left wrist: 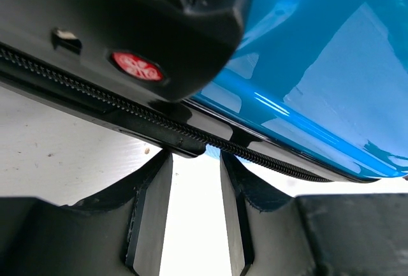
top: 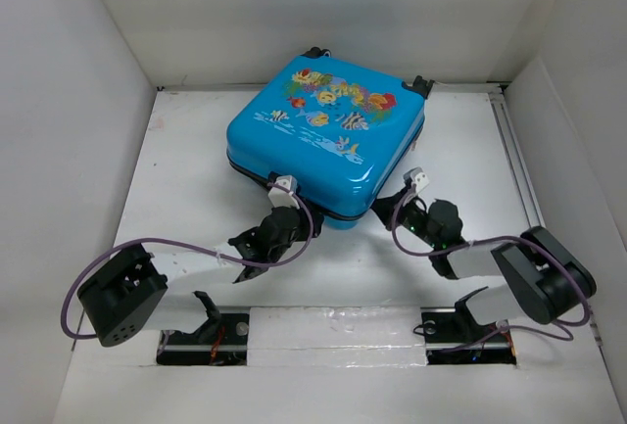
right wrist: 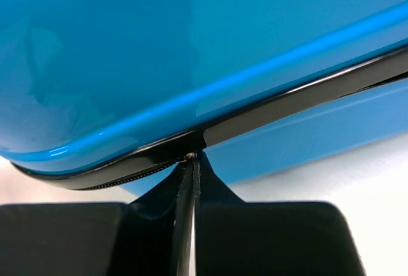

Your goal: Pack the luggage

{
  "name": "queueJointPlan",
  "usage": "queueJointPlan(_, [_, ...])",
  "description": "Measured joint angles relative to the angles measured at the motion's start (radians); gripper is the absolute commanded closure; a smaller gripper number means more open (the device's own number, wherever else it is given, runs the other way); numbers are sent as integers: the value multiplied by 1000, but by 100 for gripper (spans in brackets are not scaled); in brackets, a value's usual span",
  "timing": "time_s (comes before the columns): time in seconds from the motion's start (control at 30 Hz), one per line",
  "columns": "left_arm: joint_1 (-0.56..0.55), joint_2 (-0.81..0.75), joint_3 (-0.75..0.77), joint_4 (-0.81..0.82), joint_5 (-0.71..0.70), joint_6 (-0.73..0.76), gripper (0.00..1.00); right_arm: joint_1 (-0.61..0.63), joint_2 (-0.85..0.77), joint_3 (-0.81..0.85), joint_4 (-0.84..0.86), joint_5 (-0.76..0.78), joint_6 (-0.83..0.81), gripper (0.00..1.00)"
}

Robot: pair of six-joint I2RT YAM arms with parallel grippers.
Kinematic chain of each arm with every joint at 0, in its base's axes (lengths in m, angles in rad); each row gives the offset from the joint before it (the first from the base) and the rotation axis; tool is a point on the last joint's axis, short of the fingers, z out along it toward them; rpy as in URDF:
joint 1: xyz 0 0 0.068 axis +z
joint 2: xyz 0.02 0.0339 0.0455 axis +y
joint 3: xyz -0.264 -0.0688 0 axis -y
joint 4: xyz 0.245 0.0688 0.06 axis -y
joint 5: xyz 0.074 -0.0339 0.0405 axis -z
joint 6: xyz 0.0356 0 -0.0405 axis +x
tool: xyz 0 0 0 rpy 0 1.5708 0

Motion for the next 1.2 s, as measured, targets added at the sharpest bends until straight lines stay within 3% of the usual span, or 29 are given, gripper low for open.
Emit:
queueJointPlan(0.33, [0, 38, 22, -2, -14, 11, 69, 42, -8, -31, 52, 28, 74, 100])
queueJointPlan(0.73, [-31, 185, 172, -78, -16, 39, 69, 486, -488, -44, -549, 582, 213, 100])
queueJointPlan(0.87, [-31, 224, 213, -85, -8, 31, 70, 581, -467, 19, -647, 718, 254, 100])
queueJointPlan(0.97, [-32, 251, 243, -88, 7, 25, 70, 616, -328, 106, -656, 790, 274, 100])
queueJointPlan(1.1, [-41, 263, 258, -93, 4, 33, 60, 632, -137, 235, -640, 851, 272, 100])
queueJointPlan(1.2, [-30, 227, 240, -116, -29, 66, 33, 629, -87, 265, -642, 873, 257, 100])
